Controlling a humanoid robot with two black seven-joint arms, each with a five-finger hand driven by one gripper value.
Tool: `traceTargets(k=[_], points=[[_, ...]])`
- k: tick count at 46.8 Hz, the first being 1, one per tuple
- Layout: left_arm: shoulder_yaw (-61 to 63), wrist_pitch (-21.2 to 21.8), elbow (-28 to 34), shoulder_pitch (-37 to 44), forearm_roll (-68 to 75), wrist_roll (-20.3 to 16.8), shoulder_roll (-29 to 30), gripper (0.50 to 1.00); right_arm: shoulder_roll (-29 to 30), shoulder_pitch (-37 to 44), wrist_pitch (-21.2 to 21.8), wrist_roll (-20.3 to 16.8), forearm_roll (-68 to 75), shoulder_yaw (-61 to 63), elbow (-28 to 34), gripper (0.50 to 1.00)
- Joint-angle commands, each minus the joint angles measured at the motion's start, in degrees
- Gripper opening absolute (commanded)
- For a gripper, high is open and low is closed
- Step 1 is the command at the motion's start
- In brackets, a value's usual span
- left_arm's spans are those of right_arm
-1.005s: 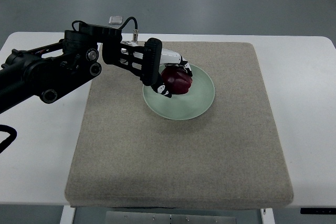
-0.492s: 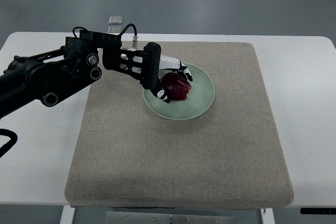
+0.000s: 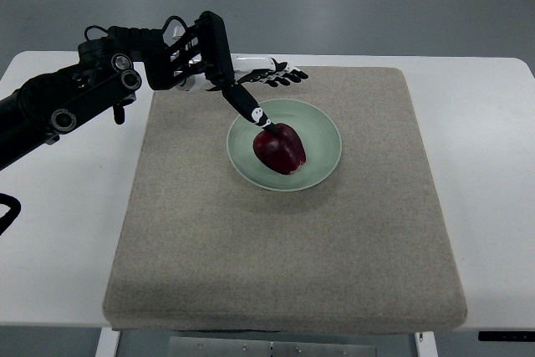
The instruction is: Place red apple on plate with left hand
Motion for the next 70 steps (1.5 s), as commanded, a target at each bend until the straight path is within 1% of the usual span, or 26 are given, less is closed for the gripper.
traceTargets(k=[1, 6, 12, 18, 28, 35, 41, 49, 55, 70], points=[[-0.3, 0.1, 2.3, -0.2, -7.2, 0.0, 0.4, 0.996, 0.0, 0.0, 0.0, 0.0, 0.0, 0.0, 0.1, 0.93], [-1.5, 0.5, 3.8, -1.2, -14.7, 0.0, 1.0, 0.996, 0.0, 0.0, 0.0, 0.0, 0.0, 0.0, 0.1, 0.928], [-5.0, 1.9, 6.6, -0.3, -27.6, 0.1, 2.3, 0.996, 0.0, 0.0, 0.0, 0.0, 0.0, 0.0, 0.0, 0.928], [-5.4, 3.2, 9.0, 0.7, -40.1, 0.0, 3.1, 0.996, 0.0, 0.0, 0.0, 0.0, 0.0, 0.0, 0.0, 0.928], [-5.4, 2.5, 13.0, 0.7, -56.4, 0.6, 5.8, 0.996, 0.0, 0.0, 0.0, 0.0, 0.0, 0.0, 0.0, 0.93], [-5.6, 2.5, 15.2, 1.0, -66.3, 1.3, 6.0, 0.996, 0.0, 0.0, 0.0, 0.0, 0.0, 0.0, 0.0, 0.93], [-5.6, 2.5, 15.5, 1.8, -68.1, 3.3, 5.6, 0.996, 0.0, 0.0, 0.0, 0.0, 0.0, 0.0, 0.0, 0.928], [-5.9, 2.5, 15.3, 2.7, -68.4, 3.9, 5.5, 0.996, 0.0, 0.0, 0.0, 0.0, 0.0, 0.0, 0.1, 0.928], [-5.9, 2.5, 15.2, 3.0, -68.4, 5.4, 5.4, 0.996, 0.0, 0.0, 0.0, 0.0, 0.0, 0.0, 0.0, 0.928], [-6.8, 2.5, 15.0, 3.4, -70.2, 6.1, 5.4, 0.996, 0.0, 0.0, 0.1, 0.0, 0.3, 0.1, 0.1, 0.928]])
